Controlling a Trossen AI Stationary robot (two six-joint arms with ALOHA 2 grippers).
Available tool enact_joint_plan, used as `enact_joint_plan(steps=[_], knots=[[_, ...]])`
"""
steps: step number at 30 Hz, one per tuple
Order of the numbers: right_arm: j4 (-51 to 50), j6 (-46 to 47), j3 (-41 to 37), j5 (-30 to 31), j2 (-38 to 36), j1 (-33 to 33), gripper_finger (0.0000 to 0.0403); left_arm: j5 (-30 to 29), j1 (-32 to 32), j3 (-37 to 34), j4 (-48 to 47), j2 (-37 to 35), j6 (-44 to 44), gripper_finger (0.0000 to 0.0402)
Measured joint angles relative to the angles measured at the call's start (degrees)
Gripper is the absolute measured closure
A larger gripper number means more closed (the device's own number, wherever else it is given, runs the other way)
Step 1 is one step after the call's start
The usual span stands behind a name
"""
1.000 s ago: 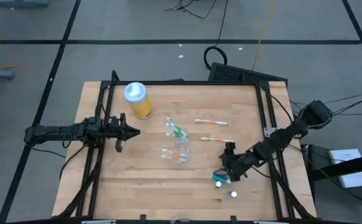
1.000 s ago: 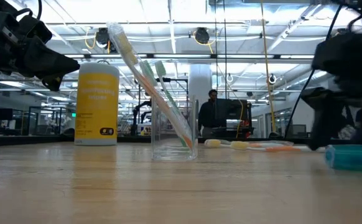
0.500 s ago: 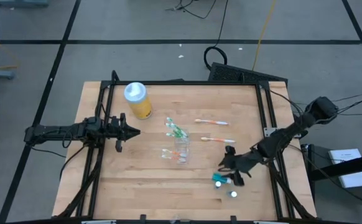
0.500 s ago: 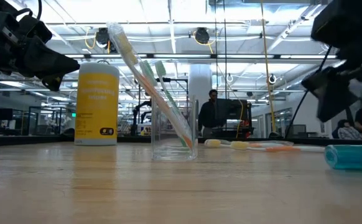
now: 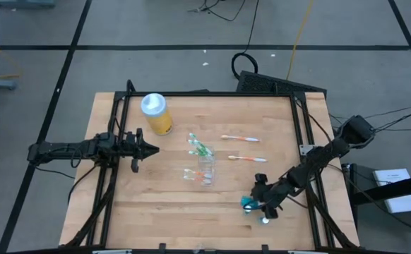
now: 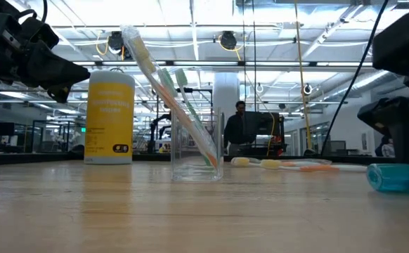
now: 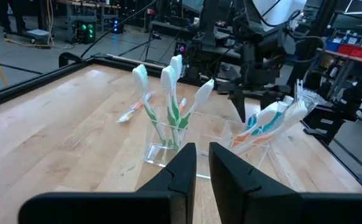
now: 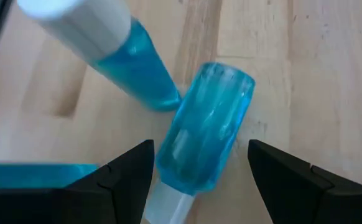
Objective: Pick & Place toothbrushing station
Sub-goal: Put the blue mouthwash bottle into the transparent organizer
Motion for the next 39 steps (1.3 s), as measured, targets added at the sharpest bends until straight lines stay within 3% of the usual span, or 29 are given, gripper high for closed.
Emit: enact_joint_plan(steps=[13, 21, 39], knots=[[-7.0, -15.1, 0.1, 5.3, -0.1, -6.0, 0.0149, 0.0, 0.0, 0.0, 0.0, 0.0, 0.0, 0.0353], [-7.4, -20.7, 0.1, -0.8, -0.1, -8.3, 0.0149, 0.0, 0.0, 0.0, 0.0, 0.0, 0.0, 0.0353], [-14.1, -27.2, 0.1, -1.7, -0.2, -11.3, 0.0149, 0.0, 0.0, 0.0, 0.0, 0.0, 0.0, 0.0353]])
